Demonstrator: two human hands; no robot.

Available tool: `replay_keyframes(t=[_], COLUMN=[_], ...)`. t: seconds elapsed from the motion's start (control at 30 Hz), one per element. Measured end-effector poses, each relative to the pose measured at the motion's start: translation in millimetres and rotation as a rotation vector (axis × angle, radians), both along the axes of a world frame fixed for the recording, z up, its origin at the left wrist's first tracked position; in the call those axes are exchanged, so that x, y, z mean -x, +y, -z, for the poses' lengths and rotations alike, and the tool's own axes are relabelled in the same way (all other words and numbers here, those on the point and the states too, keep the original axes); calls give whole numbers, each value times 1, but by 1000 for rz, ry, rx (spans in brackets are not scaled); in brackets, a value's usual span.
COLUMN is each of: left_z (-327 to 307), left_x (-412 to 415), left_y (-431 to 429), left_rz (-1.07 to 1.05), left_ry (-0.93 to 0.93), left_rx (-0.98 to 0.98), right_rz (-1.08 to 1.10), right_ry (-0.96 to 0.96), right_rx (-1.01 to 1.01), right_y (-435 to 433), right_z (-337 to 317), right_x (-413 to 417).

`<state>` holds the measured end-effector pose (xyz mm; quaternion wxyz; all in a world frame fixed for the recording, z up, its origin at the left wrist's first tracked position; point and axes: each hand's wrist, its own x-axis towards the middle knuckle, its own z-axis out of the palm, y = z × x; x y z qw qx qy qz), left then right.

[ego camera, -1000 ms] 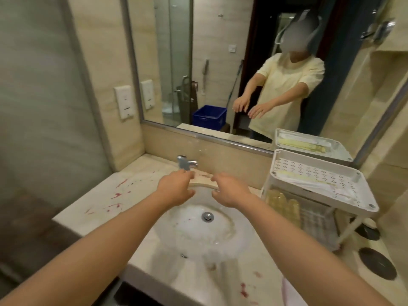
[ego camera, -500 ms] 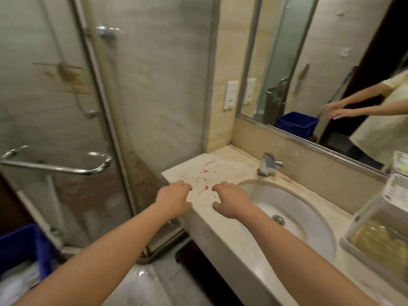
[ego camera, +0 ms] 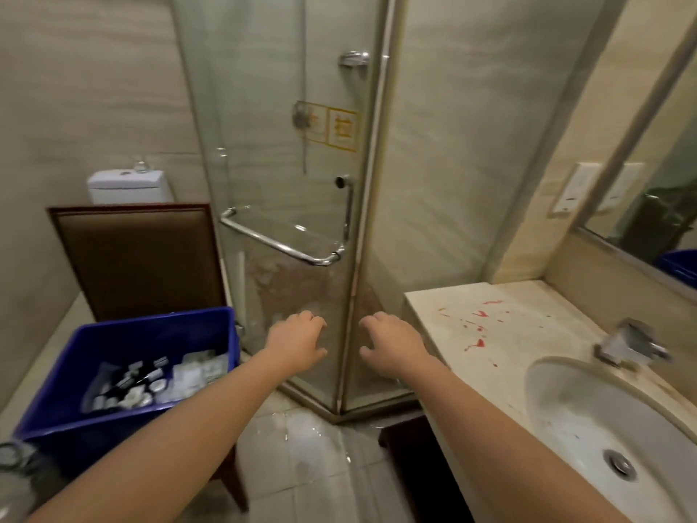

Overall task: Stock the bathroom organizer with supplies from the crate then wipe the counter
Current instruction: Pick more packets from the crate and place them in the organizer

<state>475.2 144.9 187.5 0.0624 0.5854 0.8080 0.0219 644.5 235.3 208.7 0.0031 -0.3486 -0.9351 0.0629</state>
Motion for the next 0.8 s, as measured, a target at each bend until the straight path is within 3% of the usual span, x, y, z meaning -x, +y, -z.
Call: replay_keyframes(t=[0.4,0.8], left_z=[10,34], left_x=[84,165], left_y=[-72,-91], left_rz=[-335,-708], left_ry=[-72,-97], left_rx=[21,30], right_rz=[-341,-705], right_ry=[-15,-30], right_rx=[33,53], right_y=[-20,-5], right_z=[13,22], right_x=[135,278])
